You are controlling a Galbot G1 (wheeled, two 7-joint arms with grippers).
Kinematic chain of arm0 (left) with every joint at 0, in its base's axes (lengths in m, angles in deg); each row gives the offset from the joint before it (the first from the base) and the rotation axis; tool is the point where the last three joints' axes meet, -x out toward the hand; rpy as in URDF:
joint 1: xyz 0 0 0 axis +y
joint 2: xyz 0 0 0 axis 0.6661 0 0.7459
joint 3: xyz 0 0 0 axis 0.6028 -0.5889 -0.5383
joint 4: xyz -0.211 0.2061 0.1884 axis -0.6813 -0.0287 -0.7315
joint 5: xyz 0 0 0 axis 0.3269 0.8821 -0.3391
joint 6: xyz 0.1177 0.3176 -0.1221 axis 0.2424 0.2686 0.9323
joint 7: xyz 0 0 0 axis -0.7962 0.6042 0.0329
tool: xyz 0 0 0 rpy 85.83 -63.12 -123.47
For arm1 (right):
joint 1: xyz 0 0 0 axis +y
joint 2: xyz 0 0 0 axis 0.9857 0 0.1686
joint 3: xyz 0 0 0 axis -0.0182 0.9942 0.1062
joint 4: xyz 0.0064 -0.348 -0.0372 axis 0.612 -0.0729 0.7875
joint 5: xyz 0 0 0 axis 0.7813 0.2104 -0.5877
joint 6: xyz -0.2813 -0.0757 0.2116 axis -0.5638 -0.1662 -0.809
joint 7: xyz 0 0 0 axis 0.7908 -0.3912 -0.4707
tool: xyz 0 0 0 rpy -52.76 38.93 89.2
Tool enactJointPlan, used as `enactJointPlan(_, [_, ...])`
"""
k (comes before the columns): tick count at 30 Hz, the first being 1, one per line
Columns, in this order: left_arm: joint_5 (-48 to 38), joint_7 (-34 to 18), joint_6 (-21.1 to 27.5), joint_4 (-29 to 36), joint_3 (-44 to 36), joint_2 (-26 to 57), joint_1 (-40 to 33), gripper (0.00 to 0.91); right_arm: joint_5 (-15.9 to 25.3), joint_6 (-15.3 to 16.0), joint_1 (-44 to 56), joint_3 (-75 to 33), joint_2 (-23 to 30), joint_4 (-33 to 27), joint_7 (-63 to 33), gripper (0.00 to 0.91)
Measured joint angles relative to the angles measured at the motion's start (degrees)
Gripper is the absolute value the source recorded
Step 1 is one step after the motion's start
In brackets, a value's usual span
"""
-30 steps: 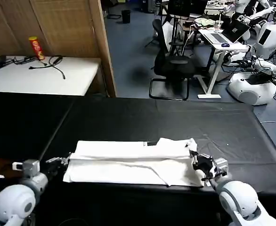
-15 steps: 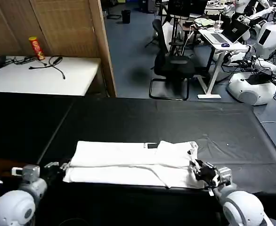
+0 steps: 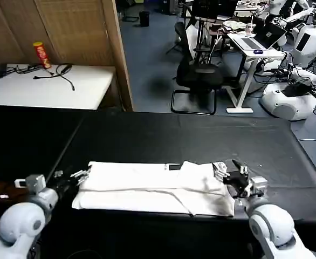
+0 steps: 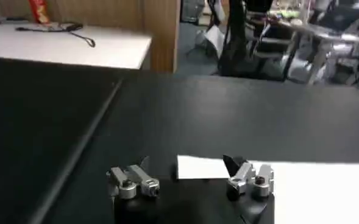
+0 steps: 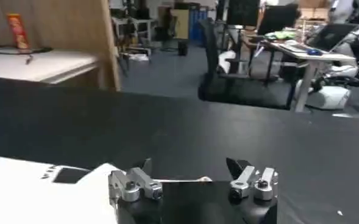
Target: Fold and organize the clothes.
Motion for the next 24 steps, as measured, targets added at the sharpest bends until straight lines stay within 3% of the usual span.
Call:
enactJointPlan(6, [-0.6, 1.8, -0.5, -4.6, -2.3, -1.1, -3.0, 0.878, 0.8, 0.0, -0.7, 0.0, 1.7, -2.7, 0.0, 0.868])
enactJointPlan(9, [-0.6, 1.9, -0.7, -6.2, -3.1, -1.5, -3.9, 0.878, 1.1, -0.2, -0.7, 0.0, 2.2, -3.5, 0.1, 0.712])
enactJointPlan(10, [-0.6, 1.9, -0.8, -6.6, -3.3, -1.7, -4.2, 0.722, 1.1, -0.4, -0.8, 0.0, 2.4, -3.8, 0.1, 0.653])
enactJointPlan(11, [-0.6, 1.9, -0.9, -7.2, -3.5, -1.8, -4.6, 0.673, 1.1, -0.8, -1.0, -0.1, 2.5, -4.1, 0.2, 0.585])
enactJointPlan(13, [-0.7, 1.9, -1.3, -7.8, -3.7, -2.0, -5.0, 0.478, 1.2, -1.4, -1.2, -0.1, 2.9, -4.8, 0.4, 0.390])
enactJointPlan(14, [-0.9, 2.1, -1.6, -8.1, -3.9, -2.1, -5.3, 0.263, 1.2, -1.6, -1.4, -0.1, 3.1, -5.3, 0.4, 0.283])
enactJointPlan(15, [-1.0, 2.1, -1.6, -8.4, -4.0, -2.2, -5.4, 0.176, 1.3, -1.7, -1.4, -0.1, 3.2, -5.7, 0.5, 0.234])
enactJointPlan(16, [-1.0, 2.2, -1.7, -8.7, -4.2, -2.2, -5.5, 0.146, 1.4, -1.8, -1.4, -0.1, 3.4, -6.1, 0.6, 0.156])
enactJointPlan(18, [-1.0, 2.4, -2.0, -9.1, -4.4, -2.3, -5.6, 0.029, 1.6, -1.9, -1.4, -0.1, 3.7, -6.7, 0.7, 0.107])
enactJointPlan(24, [0.2, 2.5, -2.8, -10.6, -5.5, -2.6, -6.5, 0.000, 2.4, -2.8, -1.4, -0.1, 4.7, -7.5, 0.9, 0.068])
